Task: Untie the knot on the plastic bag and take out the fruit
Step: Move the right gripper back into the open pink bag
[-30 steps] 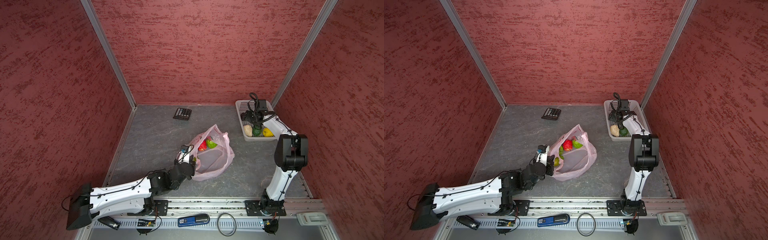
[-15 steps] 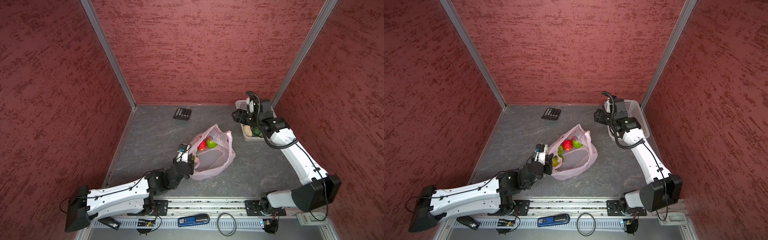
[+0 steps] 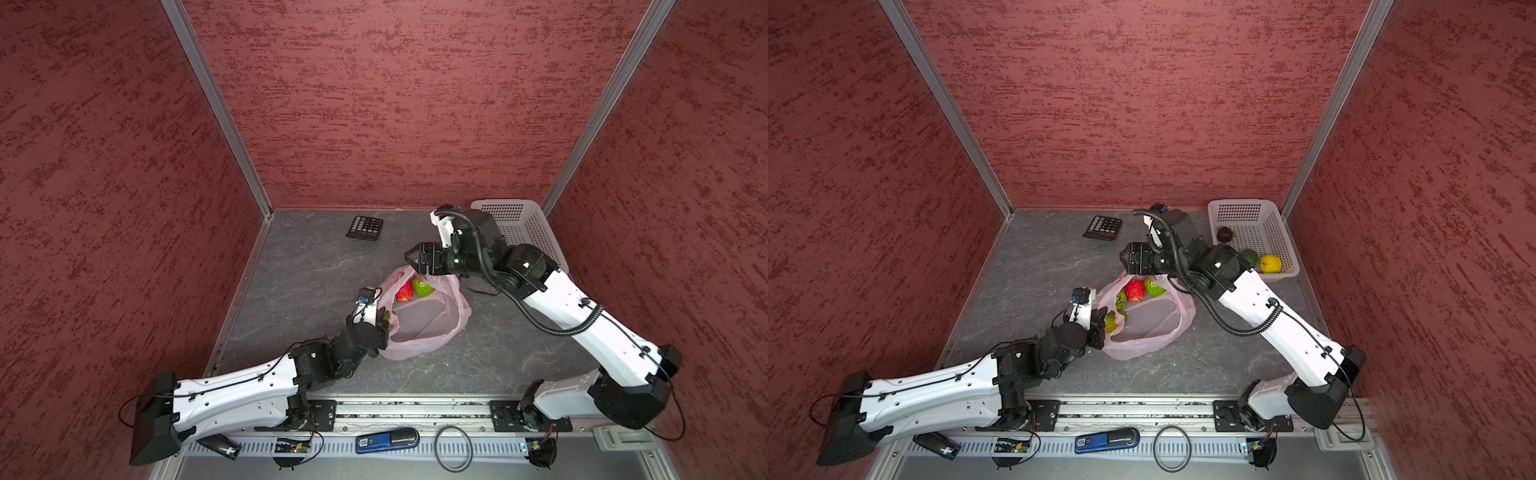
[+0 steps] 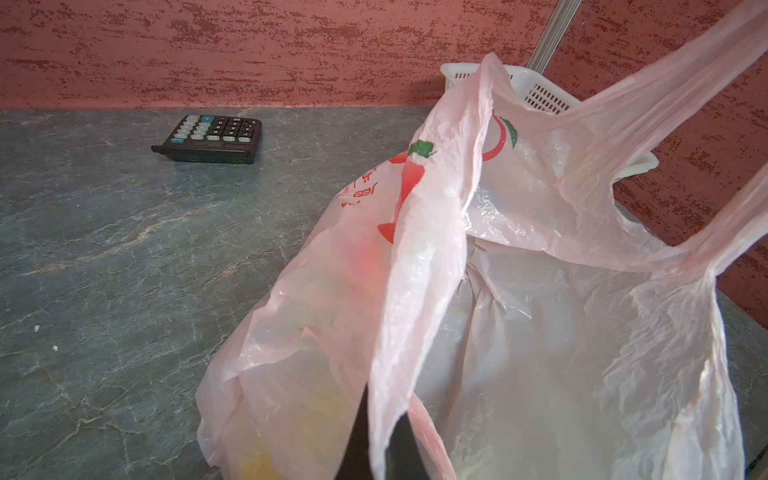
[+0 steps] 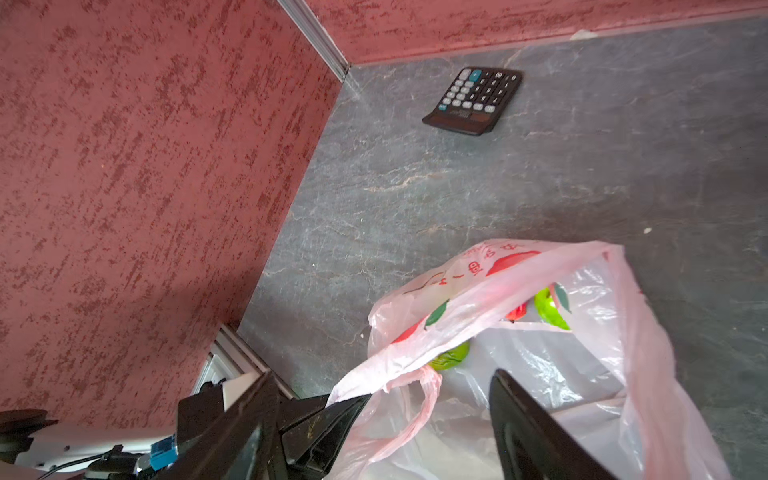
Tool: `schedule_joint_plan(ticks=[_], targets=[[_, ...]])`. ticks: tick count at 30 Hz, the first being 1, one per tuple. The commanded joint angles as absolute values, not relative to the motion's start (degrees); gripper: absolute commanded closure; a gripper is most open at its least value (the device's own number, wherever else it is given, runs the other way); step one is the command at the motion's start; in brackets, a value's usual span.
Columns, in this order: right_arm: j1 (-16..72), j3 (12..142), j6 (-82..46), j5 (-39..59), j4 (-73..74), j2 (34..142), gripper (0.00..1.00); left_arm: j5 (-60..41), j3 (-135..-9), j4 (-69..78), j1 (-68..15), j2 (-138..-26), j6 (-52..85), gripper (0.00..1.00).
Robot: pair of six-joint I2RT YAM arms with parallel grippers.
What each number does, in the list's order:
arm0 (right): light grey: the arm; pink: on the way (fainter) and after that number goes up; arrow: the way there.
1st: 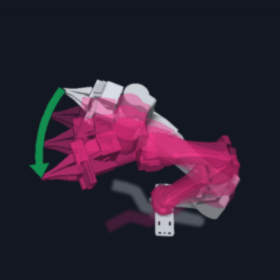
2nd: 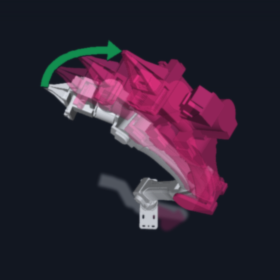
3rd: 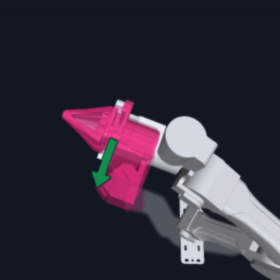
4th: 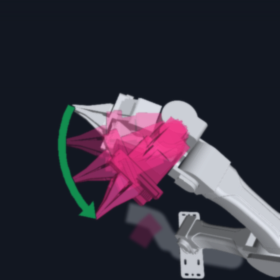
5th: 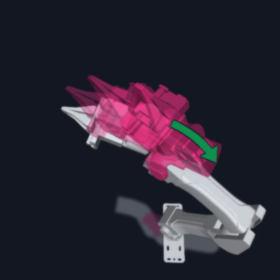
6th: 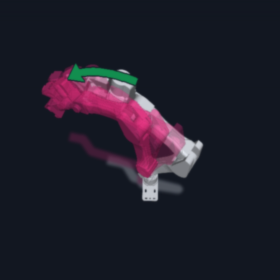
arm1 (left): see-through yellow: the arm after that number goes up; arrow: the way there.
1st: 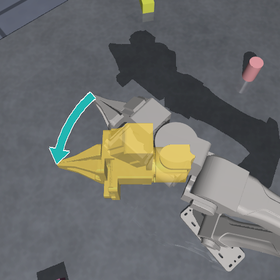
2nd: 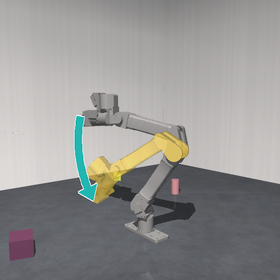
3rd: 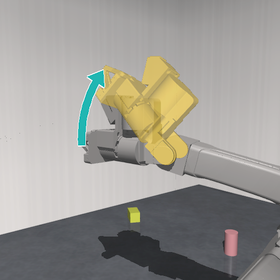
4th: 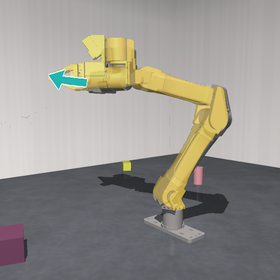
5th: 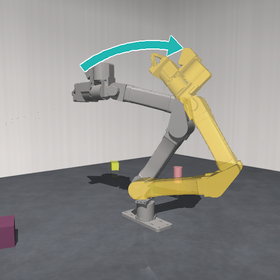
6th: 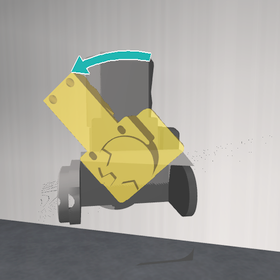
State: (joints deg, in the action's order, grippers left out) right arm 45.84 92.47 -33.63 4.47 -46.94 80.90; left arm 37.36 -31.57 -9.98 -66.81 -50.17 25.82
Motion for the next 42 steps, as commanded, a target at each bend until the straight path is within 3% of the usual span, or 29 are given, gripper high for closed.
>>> schedule_joint_plan(ticks=[1, 13, 21, 42], targets=[[48.38, 90.88, -35.94, 1.13, -48.78, 81.52, 0.19, 37.18, -31.85, -8.99, -66.43, -49.91, 24.96, 1.00], [55.48, 100.78, -37.26, -2.50, -54.96, 87.03, 0.19, 37.37, -31.94, -9.75, -66.31, -49.55, 25.01, 1.00], [56.95, 100.17, -39.98, -3.36, -55.82, 86.97, 0.19, 37.44, -32.12, -9.54, -66.33, -49.70, 25.30, 1.00], [56.95, 65.53, -40.20, -7.71, -37.94, 79.92, 0.20, 38.17, -33.83, -10.49, -66.36, -48.98, 25.57, 1.00]])
